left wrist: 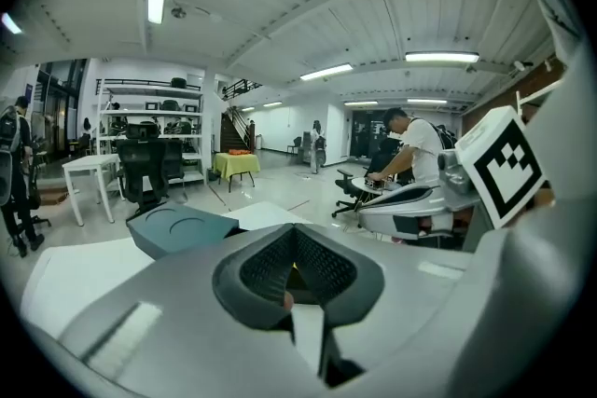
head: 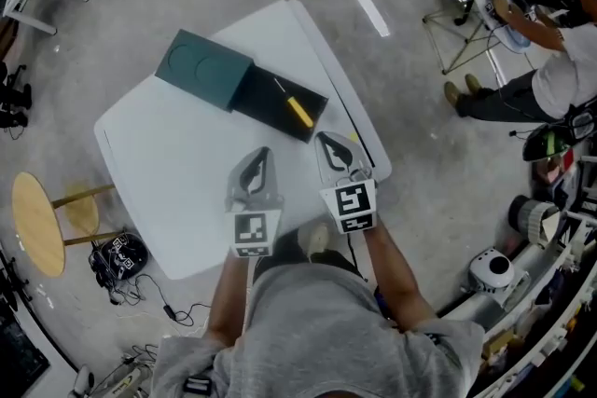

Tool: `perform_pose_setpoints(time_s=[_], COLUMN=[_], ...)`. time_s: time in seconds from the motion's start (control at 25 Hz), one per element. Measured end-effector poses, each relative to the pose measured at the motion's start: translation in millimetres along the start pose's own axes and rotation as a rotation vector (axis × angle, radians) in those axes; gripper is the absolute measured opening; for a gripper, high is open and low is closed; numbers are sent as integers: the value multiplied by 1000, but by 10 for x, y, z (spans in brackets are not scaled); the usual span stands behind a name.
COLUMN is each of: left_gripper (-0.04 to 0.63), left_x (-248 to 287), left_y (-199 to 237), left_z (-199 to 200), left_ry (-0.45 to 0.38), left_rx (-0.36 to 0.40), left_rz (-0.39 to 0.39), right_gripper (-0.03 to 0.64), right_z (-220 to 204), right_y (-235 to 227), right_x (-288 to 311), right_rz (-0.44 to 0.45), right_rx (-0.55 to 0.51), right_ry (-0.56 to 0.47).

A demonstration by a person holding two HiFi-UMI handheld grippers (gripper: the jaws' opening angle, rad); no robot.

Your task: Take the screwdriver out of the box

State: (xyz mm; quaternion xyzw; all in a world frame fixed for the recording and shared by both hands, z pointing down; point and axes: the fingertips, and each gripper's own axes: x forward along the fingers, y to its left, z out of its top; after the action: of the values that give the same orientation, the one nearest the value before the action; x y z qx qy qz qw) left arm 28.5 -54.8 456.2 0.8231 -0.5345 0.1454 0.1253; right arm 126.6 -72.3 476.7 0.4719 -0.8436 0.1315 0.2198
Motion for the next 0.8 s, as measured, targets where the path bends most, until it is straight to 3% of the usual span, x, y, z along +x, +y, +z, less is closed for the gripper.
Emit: perform_pose_setpoints(time_s=[0.8], left_gripper=[12], left_x=[806], left_y=[530], left_z=[-537], left_ry=[108], left_rx=[-57], left_rz=[-39], right_gripper=[5], right_z=[-446], right_y=[-153], right_x=[1152], right_rz=[17], right_rx=[-32], right_ry=[231])
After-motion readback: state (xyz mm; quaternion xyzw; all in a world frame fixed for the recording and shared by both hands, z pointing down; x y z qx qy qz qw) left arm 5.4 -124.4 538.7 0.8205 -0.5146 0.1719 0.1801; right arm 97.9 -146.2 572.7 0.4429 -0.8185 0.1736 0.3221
